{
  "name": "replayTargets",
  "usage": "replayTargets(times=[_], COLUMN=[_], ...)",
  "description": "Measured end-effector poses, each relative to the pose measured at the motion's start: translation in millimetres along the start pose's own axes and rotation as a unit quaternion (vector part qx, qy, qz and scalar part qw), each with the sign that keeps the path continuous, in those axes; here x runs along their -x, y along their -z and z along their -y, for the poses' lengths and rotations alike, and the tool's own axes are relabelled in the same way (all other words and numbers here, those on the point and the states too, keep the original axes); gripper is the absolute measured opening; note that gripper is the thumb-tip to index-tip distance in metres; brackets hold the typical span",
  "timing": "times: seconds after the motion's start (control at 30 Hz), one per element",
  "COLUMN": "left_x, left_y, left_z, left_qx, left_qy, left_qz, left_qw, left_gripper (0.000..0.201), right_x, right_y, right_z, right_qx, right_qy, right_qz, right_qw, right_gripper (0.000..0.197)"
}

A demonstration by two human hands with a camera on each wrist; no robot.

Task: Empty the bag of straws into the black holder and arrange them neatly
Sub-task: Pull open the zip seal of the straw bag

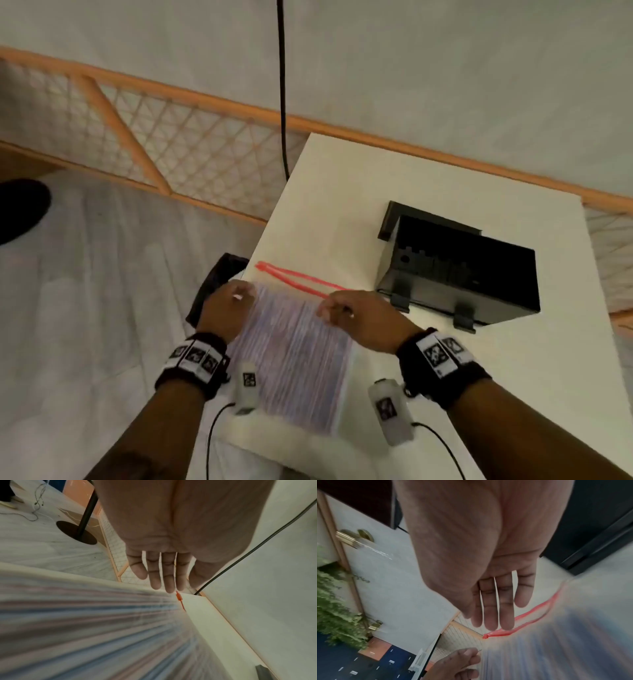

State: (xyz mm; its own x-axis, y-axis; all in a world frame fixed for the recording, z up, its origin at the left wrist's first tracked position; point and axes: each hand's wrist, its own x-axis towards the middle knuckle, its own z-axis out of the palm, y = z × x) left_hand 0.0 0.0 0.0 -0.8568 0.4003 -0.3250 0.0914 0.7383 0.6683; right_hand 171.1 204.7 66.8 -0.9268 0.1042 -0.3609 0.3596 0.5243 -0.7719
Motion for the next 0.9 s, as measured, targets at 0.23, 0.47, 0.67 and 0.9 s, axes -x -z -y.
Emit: replayTargets(times=[0.23, 0.47, 0.67, 0.9], left_x=[-59, -75, -68, -60], left_y=[-15, -31, -32, -12], left_z=[-10, 1, 14, 14], left_qx=[-0.035, -0.025, 0.098, 0.200], left_qy=[0.048, 0.038, 0.003, -0.037], left_qz=[0.022, -0.005, 0.002, -0.011], left_qw=[0.998, 0.999, 0.995, 0.979], left_gripper=[0.037, 0.014, 0.016, 0.014], right_x=[-120, -162, -161, -118], right_y=[-25, -65, -61, -30], right_z=[5, -11, -13, -27], right_qx=[0.133, 0.149, 0.062, 0.185], right_qy=[-0.051, -0.089, -0.091, -0.073], right_qz=[-0.025, -0.024, -0.048, 0.014], right_qw=[0.990, 0.984, 0.993, 0.980], right_gripper=[0.023, 0.033, 0.015, 0.042])
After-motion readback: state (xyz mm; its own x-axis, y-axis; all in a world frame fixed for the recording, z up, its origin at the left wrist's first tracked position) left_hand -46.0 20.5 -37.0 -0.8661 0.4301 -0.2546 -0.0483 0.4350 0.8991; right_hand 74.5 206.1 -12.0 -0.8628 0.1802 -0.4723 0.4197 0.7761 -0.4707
